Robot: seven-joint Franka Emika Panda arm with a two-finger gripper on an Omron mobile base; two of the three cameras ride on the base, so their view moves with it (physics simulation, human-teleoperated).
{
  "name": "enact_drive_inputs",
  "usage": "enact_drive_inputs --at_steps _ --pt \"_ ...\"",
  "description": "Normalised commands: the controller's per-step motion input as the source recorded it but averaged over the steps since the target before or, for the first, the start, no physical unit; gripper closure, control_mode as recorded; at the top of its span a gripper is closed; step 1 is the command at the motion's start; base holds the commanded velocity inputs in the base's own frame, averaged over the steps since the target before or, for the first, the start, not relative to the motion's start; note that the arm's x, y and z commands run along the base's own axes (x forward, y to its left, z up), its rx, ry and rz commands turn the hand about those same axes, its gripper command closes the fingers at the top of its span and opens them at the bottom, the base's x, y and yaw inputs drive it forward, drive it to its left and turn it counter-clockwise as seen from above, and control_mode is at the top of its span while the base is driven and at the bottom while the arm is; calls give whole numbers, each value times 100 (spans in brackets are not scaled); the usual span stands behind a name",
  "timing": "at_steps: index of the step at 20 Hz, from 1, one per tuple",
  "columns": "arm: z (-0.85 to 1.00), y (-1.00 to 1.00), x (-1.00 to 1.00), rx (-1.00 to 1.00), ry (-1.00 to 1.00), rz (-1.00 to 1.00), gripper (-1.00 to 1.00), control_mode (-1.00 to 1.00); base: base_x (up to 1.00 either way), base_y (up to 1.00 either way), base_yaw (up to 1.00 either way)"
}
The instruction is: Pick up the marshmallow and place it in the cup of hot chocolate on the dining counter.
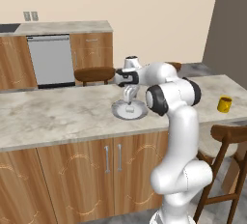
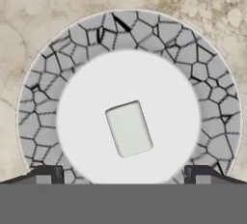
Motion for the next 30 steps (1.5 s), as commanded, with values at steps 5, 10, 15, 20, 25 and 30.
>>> enact_drive_inputs --at_steps 5,10,15,20,25,30 --pt "-42 2 12 0 -3 0 -100 -100 0 0 0" --pt "-32 0 5 0 -1 0 -100 -100 0 0 0" --pt "-40 0 2 0 -3 1 -100 -100 0 0 0" --pt "-40 0 11 0 -6 2 -100 -100 0 0 0" --pt "-36 0 2 0 -5 2 -100 -100 0 0 0" --pt "-19 0 0 0 -2 1 100 -100 0 0 0"
